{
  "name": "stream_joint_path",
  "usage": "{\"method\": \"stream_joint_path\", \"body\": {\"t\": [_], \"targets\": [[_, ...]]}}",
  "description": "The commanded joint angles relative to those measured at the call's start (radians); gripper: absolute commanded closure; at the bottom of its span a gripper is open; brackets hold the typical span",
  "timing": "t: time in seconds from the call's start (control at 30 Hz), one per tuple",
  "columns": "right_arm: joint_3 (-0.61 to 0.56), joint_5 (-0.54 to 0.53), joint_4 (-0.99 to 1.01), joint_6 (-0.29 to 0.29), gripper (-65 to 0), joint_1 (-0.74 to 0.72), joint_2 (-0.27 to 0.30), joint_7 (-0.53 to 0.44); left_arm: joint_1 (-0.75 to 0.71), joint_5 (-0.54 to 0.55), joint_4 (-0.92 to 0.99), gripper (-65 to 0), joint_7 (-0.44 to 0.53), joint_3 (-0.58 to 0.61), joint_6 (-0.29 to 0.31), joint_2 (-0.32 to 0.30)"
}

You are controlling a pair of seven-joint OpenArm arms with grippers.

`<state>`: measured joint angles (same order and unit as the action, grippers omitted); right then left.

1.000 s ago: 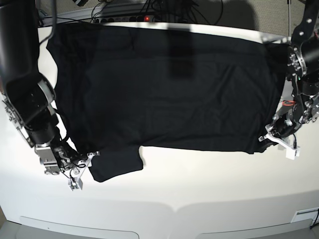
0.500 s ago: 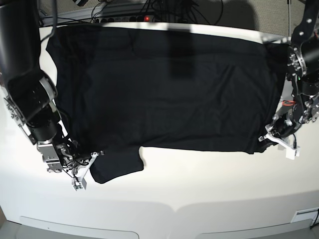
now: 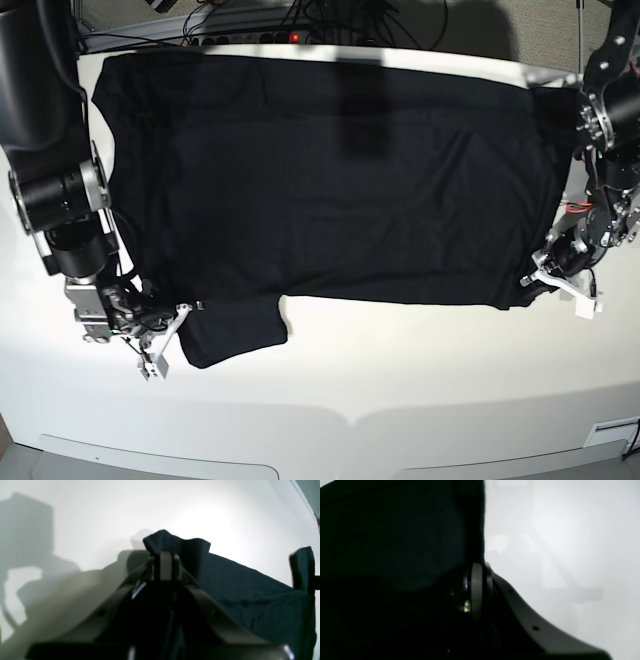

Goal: Fold the T-shirt properly
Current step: 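Lift the grasped edge with both grippers and fold it over the body, then lay the folded edge down and release both grippers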

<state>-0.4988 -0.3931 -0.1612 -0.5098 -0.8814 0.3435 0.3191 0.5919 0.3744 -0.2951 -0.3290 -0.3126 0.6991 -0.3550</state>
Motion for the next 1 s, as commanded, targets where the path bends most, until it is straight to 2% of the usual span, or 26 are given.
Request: {"method": "stream_joint_path", "body": {"t": [0.0,0.13,0.3,0.57,0.77,0.87,0.97], "targets": [[0.021,0.001,-0.025,-0.011,0.0,-0.035,0.018,-0.003,0.021,0.002,-0.022,0.0,0.0,0.001,-0.001,-0.019],[0.078,0.0,-0.079,-0.063,0.0,-0.035,0.05,0.015,0.023,0.002,-0.058,0.0,0.002,0.001,-0.001,-0.025],[0.087,-0.015,-0.159,-0.09,0.0,-0.035,0.068,0.068,0.023,0.002,-0.109,0.0,0.001,0.001,-0.001,-0.025],[0.086,-0.125,-0.336,-0.093,0.0,-0.013,0.098,0.187,0.023,0.002,-0.125,0.0,-0.006,0.001,-0.001,-0.025],[0.087,-0.202,-0.599,-0.09,0.0,0.141,0.157,0.266,0.023,0.003,-0.125,0.0,-0.01,0.001,-0.001,-0.034],[0.087,-0.271,-0.812,-0.026,0.0,0.272,0.224,0.269,0.02,0.047,-0.125,0.0,-0.039,0.001,-0.001,-0.047],[0.087,-0.253,-1.02,0.074,0.0,0.396,0.298,0.292,0.01,0.13,-0.128,0.0,-0.092,0.001,-0.001,-0.068]]}}
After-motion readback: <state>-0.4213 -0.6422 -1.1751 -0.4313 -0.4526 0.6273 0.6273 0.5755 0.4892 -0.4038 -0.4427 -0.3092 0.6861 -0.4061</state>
